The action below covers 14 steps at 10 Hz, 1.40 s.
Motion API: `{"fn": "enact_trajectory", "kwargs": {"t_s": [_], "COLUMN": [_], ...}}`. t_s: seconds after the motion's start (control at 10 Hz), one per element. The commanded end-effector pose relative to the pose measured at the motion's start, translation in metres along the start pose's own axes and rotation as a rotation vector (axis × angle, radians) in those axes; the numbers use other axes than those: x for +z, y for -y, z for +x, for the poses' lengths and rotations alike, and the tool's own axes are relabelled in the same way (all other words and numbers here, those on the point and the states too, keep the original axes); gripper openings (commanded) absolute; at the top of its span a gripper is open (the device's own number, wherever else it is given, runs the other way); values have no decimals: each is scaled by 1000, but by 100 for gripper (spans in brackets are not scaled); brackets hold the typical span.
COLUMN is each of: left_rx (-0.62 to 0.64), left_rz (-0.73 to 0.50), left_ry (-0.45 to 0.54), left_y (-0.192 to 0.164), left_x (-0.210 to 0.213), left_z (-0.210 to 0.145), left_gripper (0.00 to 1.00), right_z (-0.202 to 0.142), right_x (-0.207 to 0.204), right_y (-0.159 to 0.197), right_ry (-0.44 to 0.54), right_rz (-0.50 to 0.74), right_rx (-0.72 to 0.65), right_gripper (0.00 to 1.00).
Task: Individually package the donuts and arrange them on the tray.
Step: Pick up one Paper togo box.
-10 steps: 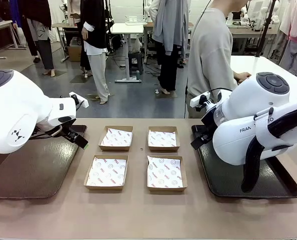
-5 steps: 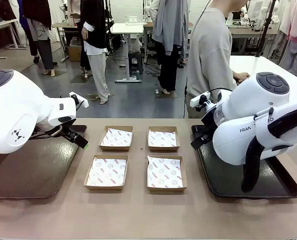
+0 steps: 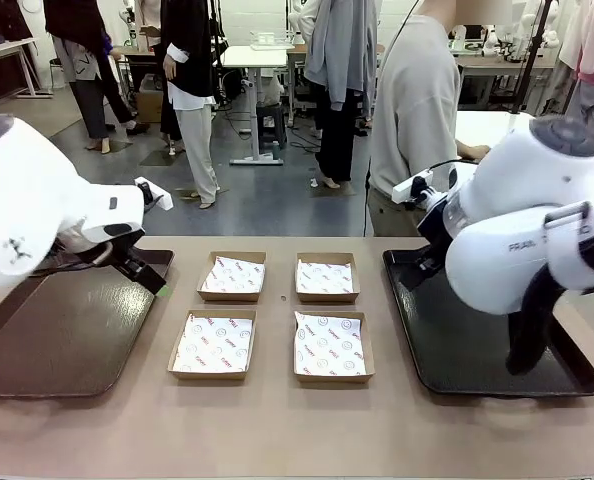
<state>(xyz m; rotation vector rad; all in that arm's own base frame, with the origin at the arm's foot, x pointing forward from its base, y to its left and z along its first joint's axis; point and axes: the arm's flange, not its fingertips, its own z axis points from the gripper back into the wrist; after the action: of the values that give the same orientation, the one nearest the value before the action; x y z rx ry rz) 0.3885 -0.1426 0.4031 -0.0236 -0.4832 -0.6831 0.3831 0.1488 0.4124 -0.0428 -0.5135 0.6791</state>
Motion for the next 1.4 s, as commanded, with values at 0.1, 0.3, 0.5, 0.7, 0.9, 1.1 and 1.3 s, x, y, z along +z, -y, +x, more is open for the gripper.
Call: {"fn": "enact_trajectory", "kwargs": {"t_s": [0.1,0.3,0.5,0.7,0.9,1.1,1.3], "left_rx": [-47,-40,19,-24,-24,110,325], "left_rz": [-102,-146,-122,-141,-141,-367,-762], "left_ry": [-51,-80,-76,-104,-104,-39,89], "left_y": [29,35,30,-12,-12,-28,-60], "left_x": [66,72,59,95,95,102,112], "left_z": [-131,-156,-160,-34,-34,-37,-50], "left_gripper": [100,100,100,100,100,100,100], "right_z": [-116,-151,-154,-38,-38,-59,-107], "right_x": [62,67,55,83,83,89,95], "right_y": [-39,-50,-41,-17,-17,4,48], "right_ry": [-135,-224,-230,-251,-251,-200,-38], "right_rz": [76,160,120,137,137,321,661], "right_rx": [-1,-3,-37,-18,-18,-200,-483], "right_gripper": [100,100,100,100,100,100,100]}}
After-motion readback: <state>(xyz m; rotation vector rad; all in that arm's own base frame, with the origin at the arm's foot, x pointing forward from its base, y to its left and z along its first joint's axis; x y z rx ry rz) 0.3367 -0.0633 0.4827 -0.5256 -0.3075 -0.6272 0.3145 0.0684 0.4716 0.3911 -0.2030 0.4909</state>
